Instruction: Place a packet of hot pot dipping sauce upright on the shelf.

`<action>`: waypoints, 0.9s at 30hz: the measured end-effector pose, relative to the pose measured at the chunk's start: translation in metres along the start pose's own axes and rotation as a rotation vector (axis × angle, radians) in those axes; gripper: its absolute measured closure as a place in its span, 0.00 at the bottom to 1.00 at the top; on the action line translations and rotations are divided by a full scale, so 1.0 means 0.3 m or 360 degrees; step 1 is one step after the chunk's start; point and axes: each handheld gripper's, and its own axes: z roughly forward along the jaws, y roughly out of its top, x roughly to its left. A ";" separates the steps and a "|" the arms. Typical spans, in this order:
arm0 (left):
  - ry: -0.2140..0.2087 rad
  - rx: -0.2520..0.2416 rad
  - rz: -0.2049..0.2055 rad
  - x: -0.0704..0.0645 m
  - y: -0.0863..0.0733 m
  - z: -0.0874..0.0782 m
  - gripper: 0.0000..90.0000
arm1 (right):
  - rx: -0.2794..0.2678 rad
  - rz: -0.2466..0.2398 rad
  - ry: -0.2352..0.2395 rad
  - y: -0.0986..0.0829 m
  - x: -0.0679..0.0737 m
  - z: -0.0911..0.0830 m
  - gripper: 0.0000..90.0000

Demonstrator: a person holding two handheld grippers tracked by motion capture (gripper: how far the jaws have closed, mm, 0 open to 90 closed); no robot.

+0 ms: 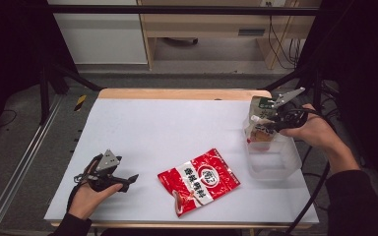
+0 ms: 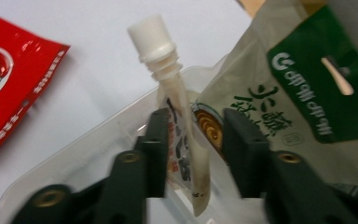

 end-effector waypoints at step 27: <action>-0.0033 -0.0024 0.0101 -0.087 0.040 0.031 0.09 | -0.0457 -0.0032 -0.0201 0.061 0.472 -0.191 0.12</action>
